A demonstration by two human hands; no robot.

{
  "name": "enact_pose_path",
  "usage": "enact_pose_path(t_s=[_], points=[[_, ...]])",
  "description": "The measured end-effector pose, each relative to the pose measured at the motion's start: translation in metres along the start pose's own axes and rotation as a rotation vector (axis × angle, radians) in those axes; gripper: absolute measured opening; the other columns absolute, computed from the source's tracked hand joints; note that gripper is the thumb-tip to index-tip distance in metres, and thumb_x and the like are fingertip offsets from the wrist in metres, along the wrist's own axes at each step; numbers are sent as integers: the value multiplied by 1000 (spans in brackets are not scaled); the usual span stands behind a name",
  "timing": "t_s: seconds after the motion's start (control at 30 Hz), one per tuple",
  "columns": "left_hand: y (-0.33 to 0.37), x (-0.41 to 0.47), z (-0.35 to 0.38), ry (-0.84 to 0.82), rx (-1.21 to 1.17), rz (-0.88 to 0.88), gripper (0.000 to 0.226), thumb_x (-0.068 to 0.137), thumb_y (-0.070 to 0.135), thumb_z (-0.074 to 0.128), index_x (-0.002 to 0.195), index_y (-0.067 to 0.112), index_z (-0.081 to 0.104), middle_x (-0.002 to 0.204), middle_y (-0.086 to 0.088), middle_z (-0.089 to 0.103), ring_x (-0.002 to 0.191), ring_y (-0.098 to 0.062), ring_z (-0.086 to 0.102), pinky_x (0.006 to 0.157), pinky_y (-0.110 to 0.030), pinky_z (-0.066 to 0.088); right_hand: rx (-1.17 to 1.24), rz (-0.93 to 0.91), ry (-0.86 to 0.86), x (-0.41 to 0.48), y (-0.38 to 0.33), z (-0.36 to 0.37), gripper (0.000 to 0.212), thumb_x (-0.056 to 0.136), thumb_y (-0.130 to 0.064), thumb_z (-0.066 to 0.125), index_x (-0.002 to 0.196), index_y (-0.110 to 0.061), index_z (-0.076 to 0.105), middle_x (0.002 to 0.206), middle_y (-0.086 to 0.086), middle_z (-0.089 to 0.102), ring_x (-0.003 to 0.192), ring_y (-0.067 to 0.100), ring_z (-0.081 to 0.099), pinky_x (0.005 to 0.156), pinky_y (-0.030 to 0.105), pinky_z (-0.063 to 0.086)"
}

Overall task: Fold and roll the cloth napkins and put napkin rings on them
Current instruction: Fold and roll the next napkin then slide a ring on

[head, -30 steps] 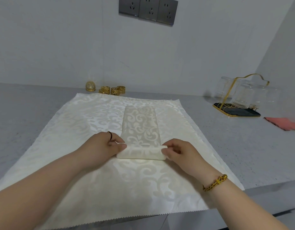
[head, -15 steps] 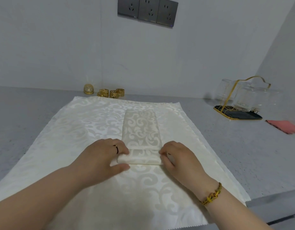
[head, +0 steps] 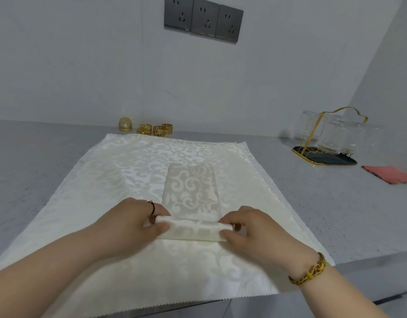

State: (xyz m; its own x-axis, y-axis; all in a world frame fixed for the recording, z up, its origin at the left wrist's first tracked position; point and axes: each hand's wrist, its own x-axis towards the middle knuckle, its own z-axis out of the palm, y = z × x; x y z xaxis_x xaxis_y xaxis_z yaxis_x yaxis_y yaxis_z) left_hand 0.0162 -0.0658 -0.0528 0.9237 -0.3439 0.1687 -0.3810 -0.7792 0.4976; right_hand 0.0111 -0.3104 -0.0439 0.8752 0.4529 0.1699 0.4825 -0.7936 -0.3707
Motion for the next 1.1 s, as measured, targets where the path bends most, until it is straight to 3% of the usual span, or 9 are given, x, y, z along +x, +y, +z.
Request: enact_pose_path(t_s=[0.2,0.37,0.53,0.67,0.73,0.83,0.97,1.07,1.1], points=[[-5,7,7,9,-279,-195,6,88,25,58,91,25,63,78,-5,64,72,-11,60,65,-12,41,235,138,24,11,-2,5,9,93,-27,48,99,-24,54,69,-13,49,61,2,45,60,12,36],[-7,17,13,75,-283,-207,10,88,27,58,81,32,52,39,16,46,45,3,47,50,-9,35,239,217,98,20,1,18,8,93,-25,47,93,-21,41,75,-8,46,60,3,39,58,16,31],[-1,18,13,166,-146,-185,15,86,33,60,83,36,45,68,11,48,63,-1,47,58,-12,33,187,209,159,24,3,25,7,92,-18,48,91,-21,41,94,-7,41,62,2,38,59,14,32],[1,9,12,209,66,-7,8,89,40,51,97,38,50,85,31,41,76,9,49,64,-3,34,0,-3,334,20,3,35,10,82,-14,48,77,-11,56,80,0,53,68,10,41,64,18,34],[-3,5,14,159,194,102,45,80,64,38,116,39,51,101,40,38,96,12,48,69,2,29,-25,-46,332,13,7,35,26,79,-29,43,77,-10,61,78,1,61,79,12,43,70,16,34],[-8,3,12,81,314,117,92,50,76,11,131,43,40,129,33,38,119,5,39,77,3,22,29,-72,197,3,8,29,50,76,-47,46,108,-12,63,109,-13,56,106,7,41,90,6,25],[-7,10,9,110,249,92,67,67,64,21,124,41,49,126,21,51,119,0,42,90,-9,27,15,-21,110,4,11,18,38,87,-29,58,124,-21,54,122,-8,56,116,7,43,84,-6,20],[-4,9,3,51,132,55,10,85,51,43,89,51,53,105,17,60,102,0,51,85,-14,40,33,-5,104,5,9,11,34,87,-32,58,119,-23,59,110,-9,58,102,1,45,83,-4,23],[-3,7,1,47,89,48,10,87,45,50,81,52,48,98,17,60,94,1,51,79,-10,40,81,15,90,3,8,9,30,87,-30,59,116,-26,60,103,-9,56,95,-1,46,83,-2,26]])
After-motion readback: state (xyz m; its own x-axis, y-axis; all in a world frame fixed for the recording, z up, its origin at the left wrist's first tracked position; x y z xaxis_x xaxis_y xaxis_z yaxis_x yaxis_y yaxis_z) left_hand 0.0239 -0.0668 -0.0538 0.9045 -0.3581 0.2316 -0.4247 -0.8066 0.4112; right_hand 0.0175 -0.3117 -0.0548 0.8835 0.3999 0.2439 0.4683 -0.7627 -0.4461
